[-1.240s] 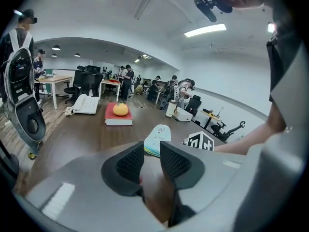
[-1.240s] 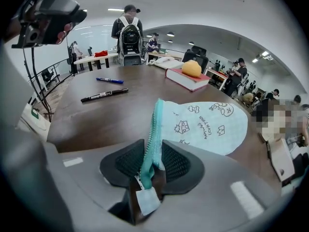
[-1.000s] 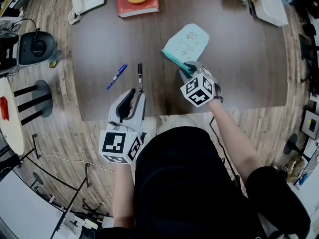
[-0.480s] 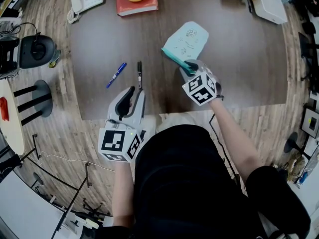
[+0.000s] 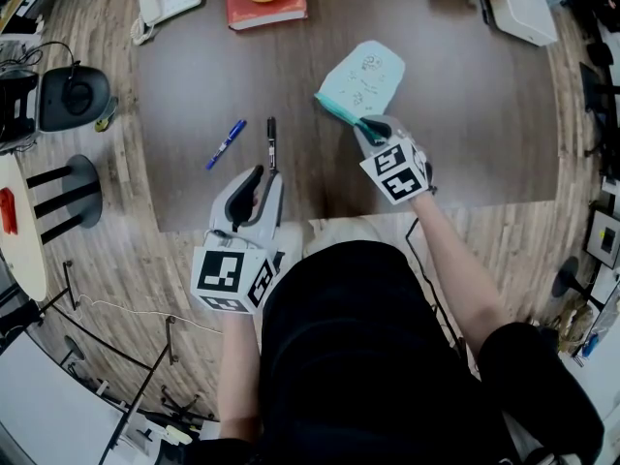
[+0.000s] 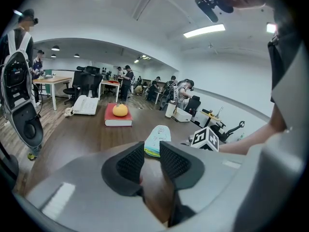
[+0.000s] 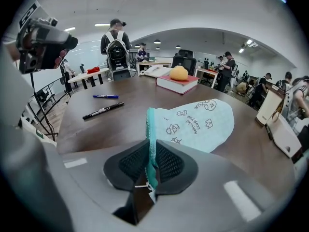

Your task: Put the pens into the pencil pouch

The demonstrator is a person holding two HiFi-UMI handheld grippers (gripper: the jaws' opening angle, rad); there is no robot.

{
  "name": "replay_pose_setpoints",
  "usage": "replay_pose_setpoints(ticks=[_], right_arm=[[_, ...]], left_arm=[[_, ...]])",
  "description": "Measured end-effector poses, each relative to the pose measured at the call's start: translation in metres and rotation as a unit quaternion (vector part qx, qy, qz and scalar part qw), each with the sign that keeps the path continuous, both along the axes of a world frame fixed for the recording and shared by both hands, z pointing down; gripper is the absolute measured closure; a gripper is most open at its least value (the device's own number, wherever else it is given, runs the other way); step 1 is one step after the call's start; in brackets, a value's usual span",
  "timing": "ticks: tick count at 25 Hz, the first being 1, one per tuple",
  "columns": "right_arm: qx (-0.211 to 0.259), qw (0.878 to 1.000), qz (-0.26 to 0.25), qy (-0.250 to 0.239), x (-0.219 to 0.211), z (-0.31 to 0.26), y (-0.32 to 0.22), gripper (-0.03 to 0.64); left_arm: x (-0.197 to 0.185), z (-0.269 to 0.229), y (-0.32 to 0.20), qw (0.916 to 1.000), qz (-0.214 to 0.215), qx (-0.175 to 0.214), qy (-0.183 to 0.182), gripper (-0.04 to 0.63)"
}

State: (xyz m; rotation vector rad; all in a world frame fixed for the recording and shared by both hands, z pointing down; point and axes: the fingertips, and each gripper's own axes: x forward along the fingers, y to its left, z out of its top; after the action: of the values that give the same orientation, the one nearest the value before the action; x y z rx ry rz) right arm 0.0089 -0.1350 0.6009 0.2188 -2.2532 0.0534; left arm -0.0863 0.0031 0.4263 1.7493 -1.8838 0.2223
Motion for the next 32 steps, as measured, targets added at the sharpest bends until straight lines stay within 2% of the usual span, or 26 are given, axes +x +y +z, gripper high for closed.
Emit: replay_pose_setpoints(ticks=[8, 17, 32], right_arm=[[-0.046, 0.997, 0.052, -0.047, 0.000, -0.024, -0.005, 0.569], [-0.040, 0.990, 0.097, -0.095, 0.003, -0.060, -0.017, 0.574], [-0.047, 0.984, 0.111, -0.128, -0.005, -0.102, -0.017, 0.577]], left_arm=[[0.003, -0.001, 0.003, 1.0000, 0.003, 0.005, -0.001, 0.497], [0.007, -0.003, 0.007, 0.9999, 0.004, 0.009, -0.001, 0.499], [-0.003, 0.002, 0.017, 0.9999, -0.006, 0.011, 0.000, 0.499]])
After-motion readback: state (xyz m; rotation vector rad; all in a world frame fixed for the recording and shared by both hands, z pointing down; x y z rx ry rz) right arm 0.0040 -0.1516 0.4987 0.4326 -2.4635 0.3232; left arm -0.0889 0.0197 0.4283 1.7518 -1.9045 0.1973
